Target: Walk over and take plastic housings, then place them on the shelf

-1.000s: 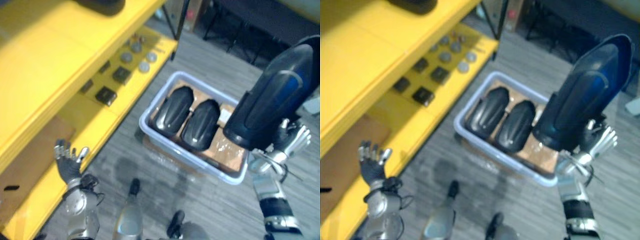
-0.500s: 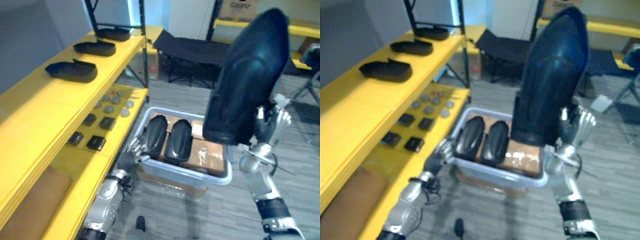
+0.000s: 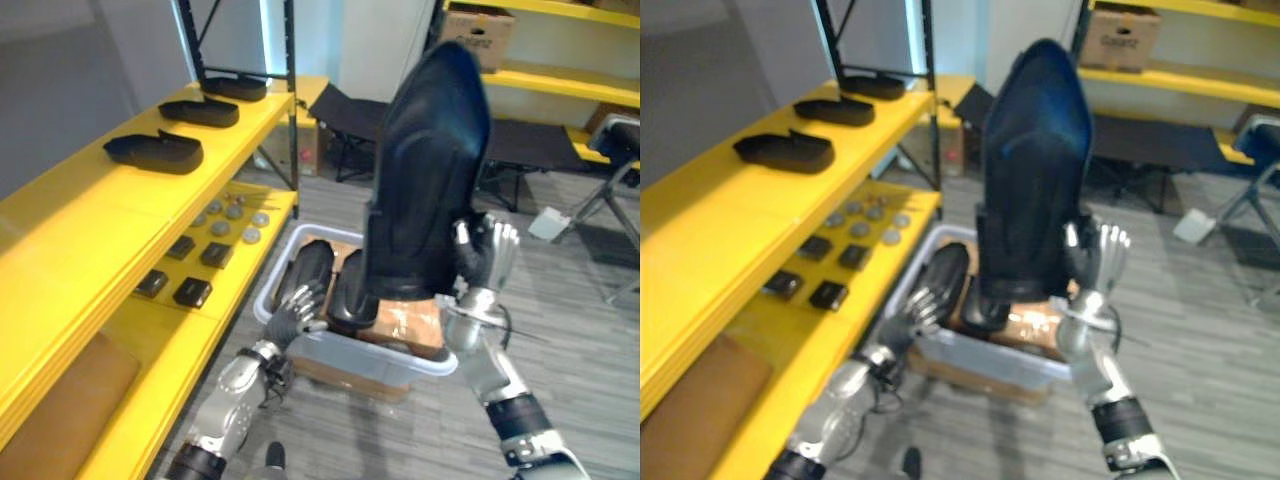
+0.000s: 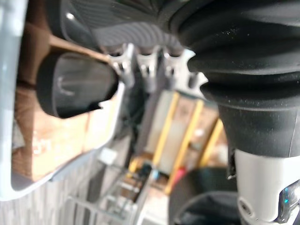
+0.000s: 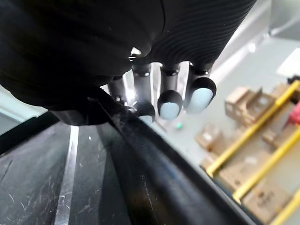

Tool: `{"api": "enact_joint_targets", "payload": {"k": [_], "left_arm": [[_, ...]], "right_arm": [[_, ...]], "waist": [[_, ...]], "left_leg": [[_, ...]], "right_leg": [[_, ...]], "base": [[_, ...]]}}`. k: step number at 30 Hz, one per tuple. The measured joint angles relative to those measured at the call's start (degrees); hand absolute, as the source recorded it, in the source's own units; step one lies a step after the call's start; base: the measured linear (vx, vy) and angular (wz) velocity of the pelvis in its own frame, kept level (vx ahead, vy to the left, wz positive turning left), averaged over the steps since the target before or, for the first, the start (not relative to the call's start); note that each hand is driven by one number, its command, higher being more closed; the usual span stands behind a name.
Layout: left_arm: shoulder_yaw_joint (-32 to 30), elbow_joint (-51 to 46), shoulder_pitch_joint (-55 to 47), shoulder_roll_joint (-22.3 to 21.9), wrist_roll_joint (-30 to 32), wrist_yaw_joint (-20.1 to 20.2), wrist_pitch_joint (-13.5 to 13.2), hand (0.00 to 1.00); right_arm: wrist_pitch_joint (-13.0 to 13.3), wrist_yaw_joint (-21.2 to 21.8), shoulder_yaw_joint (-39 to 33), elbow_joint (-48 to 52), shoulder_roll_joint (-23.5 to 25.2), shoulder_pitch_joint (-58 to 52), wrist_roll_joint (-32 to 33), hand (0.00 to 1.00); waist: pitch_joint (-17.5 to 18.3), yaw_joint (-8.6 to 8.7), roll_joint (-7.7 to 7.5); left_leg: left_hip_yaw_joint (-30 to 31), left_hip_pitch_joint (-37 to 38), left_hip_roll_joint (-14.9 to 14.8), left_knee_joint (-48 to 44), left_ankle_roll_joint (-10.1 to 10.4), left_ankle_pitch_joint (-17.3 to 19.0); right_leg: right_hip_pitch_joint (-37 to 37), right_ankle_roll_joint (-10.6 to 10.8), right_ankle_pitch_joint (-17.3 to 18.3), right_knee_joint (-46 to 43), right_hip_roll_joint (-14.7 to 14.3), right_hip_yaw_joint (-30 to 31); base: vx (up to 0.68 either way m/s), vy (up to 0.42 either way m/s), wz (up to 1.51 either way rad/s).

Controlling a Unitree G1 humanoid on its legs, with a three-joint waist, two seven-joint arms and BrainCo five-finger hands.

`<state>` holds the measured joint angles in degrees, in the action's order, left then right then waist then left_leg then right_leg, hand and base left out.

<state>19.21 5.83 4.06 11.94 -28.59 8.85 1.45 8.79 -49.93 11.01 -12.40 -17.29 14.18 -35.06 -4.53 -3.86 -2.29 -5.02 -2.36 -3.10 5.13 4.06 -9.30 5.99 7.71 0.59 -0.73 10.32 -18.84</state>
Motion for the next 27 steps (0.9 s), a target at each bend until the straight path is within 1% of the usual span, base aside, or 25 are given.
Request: {"api": "enact_joint_targets", "payload": {"k": [6,11,14,17,18,20,27], "left_arm": [[2.03,-0.07,1.42,-1.22,0.51,-1.35,0.00,0.00],[2.74,-0.12,2.44,-1.50,0.53,-1.91,0.02,0.00],[4.55,-0.13,3.73,-1.58,1.16,-2.12,0.09,0.00],[4.63,-0.12,3.94,-2.15,2.19,-2.46,0.67,0.00],[4.67,-0.12,3.93,-2.49,2.21,-2.96,1.16,0.00],[4.74,-0.12,3.93,-2.62,2.48,-3.51,1.28,0.00],[4.76,0.02,3.93,-2.37,2.63,-3.99,2.35,0.00]], "right_arm": [[-0.01,0.03,3.07,-3.73,0.75,-0.49,0.05,1.00],[-0.03,0.11,5.59,-4.87,2.10,-0.52,0.48,1.00],[0.14,0.19,6.84,-6.76,2.79,-0.77,0.49,1.00],[0.31,0.61,7.91,-7.35,3.07,-1.50,0.47,1.00],[0.95,1.23,8.40,-7.64,3.41,-2.38,0.43,1.00],[1.51,1.32,9.29,-8.88,3.71,-2.73,0.43,1.00],[1.89,2.48,10.69,-10.44,4.19,-2.82,0.42,1.00]], "waist": [[0.00,0.26,0.00],[0.00,1.09,0.00],[0.06,1.34,-0.11],[0.08,1.39,-0.14],[0.09,1.40,-0.16],[0.10,1.45,-0.17],[0.27,1.50,-0.43]], "left_leg": [[0.06,-0.09,0.14,0.01,-0.13,-0.10],[-0.03,-0.59,-0.01,0.01,-0.19,-0.14],[-0.06,-0.55,0.11,0.00,-0.26,-0.20],[-0.08,-0.55,0.11,0.00,-0.28,-0.21],[-0.08,-0.55,0.08,0.00,-0.28,-0.21],[-0.09,-0.56,0.06,0.00,-0.27,-0.21],[-0.08,-0.56,0.08,0.00,-0.27,-0.21]], "right_leg": [[-0.14,-0.18,0.13,-0.19,0.12,-0.04],[-0.95,-0.55,0.38,-0.63,0.09,0.05],[-0.98,-0.45,0.29,-0.65,0.37,0.05],[-0.99,-0.44,0.27,-0.65,0.46,0.06],[-1.01,-0.44,0.28,-0.65,0.47,0.06],[-1.03,-0.44,0.28,-0.64,0.46,0.06],[-1.03,-0.44,0.28,-0.56,0.47,0.05]], "base": [[0.00,0.000,0.00],[-0.01,0.000,0.00],[0.00,0.000,0.00],[0.00,0.000,0.00],[0.00,0.000,0.00],[0.00,0.000,0.00],[0.00,0.000,0.00]]}}
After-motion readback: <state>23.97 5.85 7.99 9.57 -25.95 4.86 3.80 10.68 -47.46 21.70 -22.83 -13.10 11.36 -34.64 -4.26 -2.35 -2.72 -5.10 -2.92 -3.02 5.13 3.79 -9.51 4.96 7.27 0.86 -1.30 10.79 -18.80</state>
